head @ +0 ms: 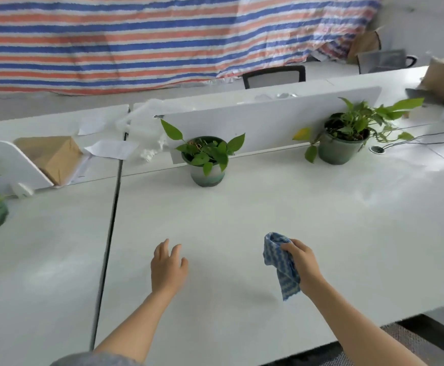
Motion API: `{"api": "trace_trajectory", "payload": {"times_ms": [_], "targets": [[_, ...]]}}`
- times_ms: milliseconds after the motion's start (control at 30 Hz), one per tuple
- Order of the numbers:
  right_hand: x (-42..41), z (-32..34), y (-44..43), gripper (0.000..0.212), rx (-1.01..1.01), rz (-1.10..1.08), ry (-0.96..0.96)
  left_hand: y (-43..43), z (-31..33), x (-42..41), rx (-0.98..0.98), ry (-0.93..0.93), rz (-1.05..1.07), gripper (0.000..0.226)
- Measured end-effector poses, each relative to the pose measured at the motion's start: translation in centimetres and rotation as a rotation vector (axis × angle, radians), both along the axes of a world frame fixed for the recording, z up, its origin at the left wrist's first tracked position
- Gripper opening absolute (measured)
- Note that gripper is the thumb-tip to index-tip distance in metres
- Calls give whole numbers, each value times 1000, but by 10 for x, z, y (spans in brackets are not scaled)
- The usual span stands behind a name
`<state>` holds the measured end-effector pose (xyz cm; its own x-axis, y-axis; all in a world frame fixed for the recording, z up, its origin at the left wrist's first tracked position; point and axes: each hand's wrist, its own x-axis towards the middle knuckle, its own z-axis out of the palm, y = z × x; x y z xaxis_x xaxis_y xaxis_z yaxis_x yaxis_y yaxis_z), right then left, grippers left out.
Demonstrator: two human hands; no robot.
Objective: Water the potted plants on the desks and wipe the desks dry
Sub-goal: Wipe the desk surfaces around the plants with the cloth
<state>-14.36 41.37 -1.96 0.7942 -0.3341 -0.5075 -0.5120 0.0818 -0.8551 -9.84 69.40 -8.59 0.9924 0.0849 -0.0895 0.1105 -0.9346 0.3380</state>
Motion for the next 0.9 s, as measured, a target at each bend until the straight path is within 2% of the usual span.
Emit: {"api": "trace_trajectory", "payload": {"times_ms": [200, 367, 567, 700, 900], "targets": [[-21, -3, 54, 12, 13, -112, 12, 48, -13, 29, 55, 51, -119, 46], [-10, 7, 59, 15, -47, -182, -22, 63, -14, 53, 66, 58, -169, 43], [24, 12, 62, 20, -175, -132, -63, 70, -11, 83, 96, 99, -199, 49], [64, 9, 61, 25, -207, -31, -100, 77, -15, 112, 113, 79, -213, 54], [163, -3, 37, 37, -402, 31, -114, 94, -28, 146, 154, 142, -229, 64]]}}
